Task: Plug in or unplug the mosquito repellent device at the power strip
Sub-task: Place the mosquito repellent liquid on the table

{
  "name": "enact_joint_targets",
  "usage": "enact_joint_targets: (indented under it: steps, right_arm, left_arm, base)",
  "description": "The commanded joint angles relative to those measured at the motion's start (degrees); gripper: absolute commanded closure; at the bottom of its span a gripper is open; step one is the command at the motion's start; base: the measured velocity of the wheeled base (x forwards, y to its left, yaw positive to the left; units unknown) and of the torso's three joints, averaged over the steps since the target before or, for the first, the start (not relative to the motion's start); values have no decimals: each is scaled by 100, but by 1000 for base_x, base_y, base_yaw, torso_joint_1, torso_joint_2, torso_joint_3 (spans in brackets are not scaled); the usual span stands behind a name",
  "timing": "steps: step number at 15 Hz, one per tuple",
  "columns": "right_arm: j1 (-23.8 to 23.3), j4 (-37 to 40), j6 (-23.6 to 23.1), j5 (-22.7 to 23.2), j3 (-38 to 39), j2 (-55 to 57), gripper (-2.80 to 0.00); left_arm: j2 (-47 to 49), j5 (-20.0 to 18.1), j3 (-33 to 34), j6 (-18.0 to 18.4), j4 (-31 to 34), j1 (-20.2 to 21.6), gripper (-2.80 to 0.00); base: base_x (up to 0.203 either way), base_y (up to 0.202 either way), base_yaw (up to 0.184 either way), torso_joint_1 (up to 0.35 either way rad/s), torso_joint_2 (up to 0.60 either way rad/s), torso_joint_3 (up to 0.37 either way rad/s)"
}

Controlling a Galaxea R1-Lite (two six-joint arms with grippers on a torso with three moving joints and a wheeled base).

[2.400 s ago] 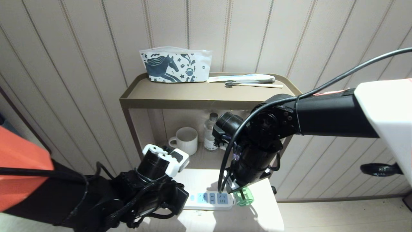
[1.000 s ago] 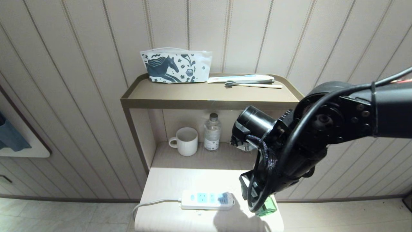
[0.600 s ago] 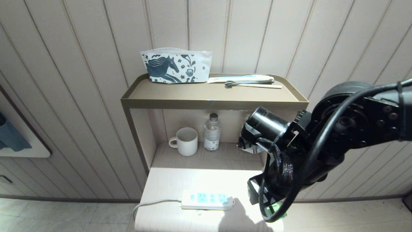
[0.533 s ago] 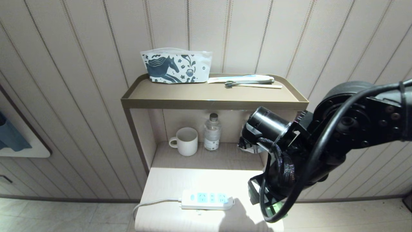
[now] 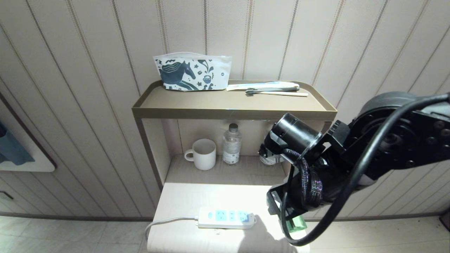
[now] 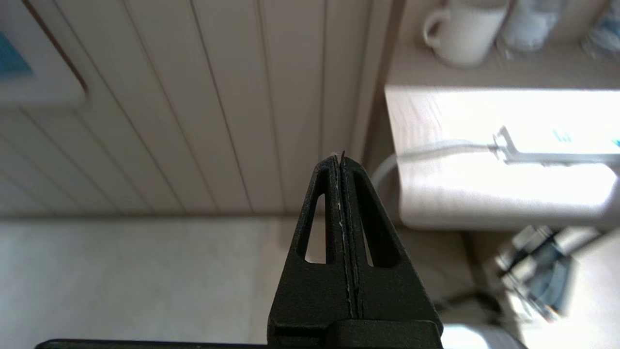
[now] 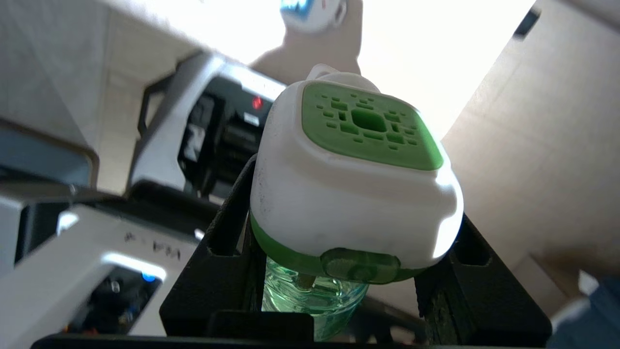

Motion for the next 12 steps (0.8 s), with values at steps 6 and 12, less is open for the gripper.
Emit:
enact_joint_targets:
  steps: [6, 12]
  right_arm:
    - [386, -1226, 15, -1003, 1004, -636, 0]
    - [405, -3222, 12, -1215, 2235, -766, 0]
  left_arm:
    - [-9, -99, 586, 499, -1215, 0, 0]
    - [-1, 142, 614, 14, -1331, 0, 0]
  base:
    - [0, 0, 0, 0, 0, 0]
    - [0, 0, 0, 0, 0, 0]
